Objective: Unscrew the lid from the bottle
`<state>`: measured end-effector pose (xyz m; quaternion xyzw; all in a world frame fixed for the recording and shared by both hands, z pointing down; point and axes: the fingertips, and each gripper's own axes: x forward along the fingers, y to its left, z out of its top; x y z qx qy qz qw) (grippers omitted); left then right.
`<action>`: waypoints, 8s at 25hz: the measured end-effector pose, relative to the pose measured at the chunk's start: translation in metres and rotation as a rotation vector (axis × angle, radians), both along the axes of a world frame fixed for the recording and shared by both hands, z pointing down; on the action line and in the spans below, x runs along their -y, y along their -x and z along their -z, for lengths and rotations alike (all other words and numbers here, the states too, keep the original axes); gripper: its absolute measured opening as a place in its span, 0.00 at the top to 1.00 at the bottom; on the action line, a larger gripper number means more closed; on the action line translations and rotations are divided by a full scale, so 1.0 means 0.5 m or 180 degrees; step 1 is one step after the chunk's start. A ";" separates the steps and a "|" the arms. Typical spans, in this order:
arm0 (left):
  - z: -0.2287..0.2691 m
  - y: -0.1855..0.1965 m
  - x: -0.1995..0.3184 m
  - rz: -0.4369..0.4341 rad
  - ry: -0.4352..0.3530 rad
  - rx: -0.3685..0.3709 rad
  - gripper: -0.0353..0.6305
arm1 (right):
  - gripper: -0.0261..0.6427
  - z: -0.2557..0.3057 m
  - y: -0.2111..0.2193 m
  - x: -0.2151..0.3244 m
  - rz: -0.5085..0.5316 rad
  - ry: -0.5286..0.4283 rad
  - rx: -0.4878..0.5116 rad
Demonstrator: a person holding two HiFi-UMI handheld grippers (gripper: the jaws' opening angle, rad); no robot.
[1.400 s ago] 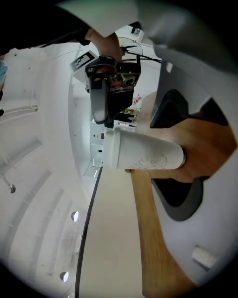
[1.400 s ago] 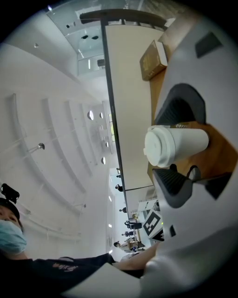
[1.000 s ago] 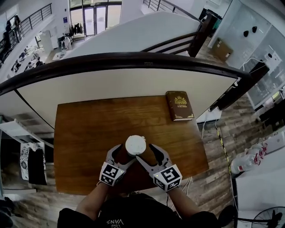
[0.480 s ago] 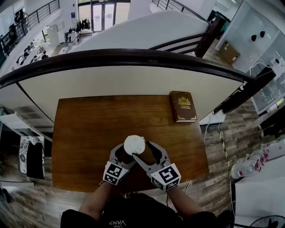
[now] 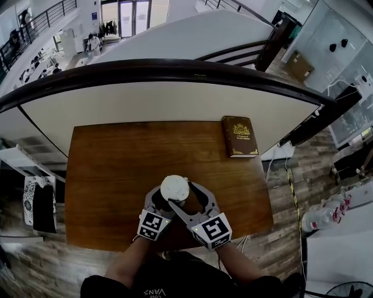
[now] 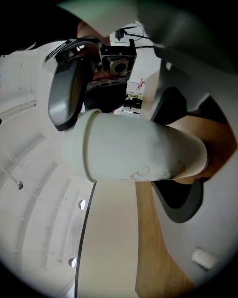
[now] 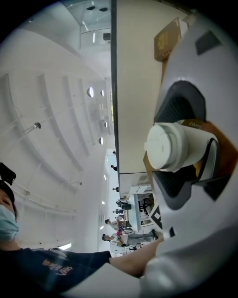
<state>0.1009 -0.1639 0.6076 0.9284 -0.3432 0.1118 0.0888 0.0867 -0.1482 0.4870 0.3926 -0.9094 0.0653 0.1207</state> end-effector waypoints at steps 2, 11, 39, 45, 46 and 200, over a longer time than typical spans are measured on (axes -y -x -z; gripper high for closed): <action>-0.001 0.000 0.000 -0.0028 0.0006 0.0022 0.39 | 0.53 0.000 0.006 0.001 0.0013 0.0029 0.0041; -0.004 0.001 0.000 -0.0238 0.0069 0.0063 0.40 | 0.53 -0.006 0.005 0.013 0.0110 -0.0040 -0.0024; -0.003 -0.022 -0.009 -0.1590 0.0059 0.0184 0.40 | 0.53 -0.002 -0.022 0.018 0.2442 0.0222 -0.0079; -0.002 -0.019 -0.002 -0.1398 0.0149 0.0160 0.40 | 0.53 0.009 -0.041 0.029 0.1550 0.0210 0.0130; -0.002 -0.020 -0.002 -0.1354 0.0157 0.0154 0.40 | 0.53 0.015 -0.047 0.029 0.1314 0.0160 0.0193; 0.303 0.237 -0.048 -0.0665 -0.0492 -0.0337 0.40 | 0.48 0.282 -0.203 -0.108 -0.1247 -0.0771 0.2258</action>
